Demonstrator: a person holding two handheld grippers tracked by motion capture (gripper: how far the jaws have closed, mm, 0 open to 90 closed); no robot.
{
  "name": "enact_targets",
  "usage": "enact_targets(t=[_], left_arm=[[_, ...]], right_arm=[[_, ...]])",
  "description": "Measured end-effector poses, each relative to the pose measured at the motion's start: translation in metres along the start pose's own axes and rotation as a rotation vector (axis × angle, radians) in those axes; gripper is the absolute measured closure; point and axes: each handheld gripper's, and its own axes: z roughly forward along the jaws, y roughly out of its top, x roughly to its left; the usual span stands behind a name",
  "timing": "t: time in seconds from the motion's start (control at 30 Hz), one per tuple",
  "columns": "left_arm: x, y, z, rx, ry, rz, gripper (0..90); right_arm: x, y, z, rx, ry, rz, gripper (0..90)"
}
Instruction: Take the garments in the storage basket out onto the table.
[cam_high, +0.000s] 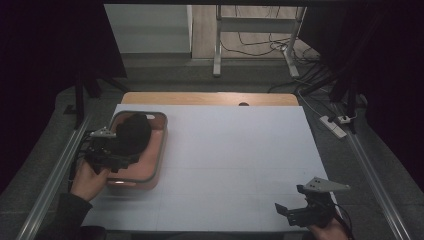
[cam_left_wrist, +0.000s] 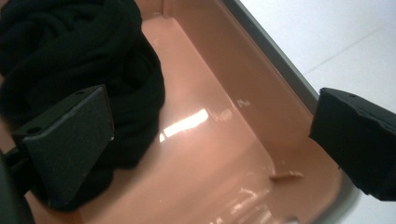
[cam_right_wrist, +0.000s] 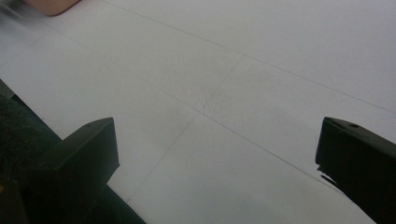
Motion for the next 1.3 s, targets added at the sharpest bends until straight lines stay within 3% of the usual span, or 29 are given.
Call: enact_targets(t=[0.1,0.6,0.87,1.07,1.3], left_arm=[[0.005,0.006,0.003,0.000,-0.005,0.000,0.1],[0.034,0.031,0.017,0.014,0.050,-0.019,1.2],[0.054,0.045,0.026,0.019,0.063,-0.051,1.6],[0.065,0.057,0.038,0.048,0.090,-0.063,1.9],[0.081,0.065,0.059,0.122,0.111,-0.104,2.0]], right_arm=[[0.000,0.000,0.000,0.003,0.004,0.000,0.0],[0.001,0.000,0.001,0.013,0.002,-0.005,0.0],[0.001,0.000,0.002,0.018,0.003,-0.006,0.0],[0.001,0.000,0.002,0.019,0.006,-0.006,0.0],[0.001,0.000,0.002,0.021,0.014,-0.012,0.0]])
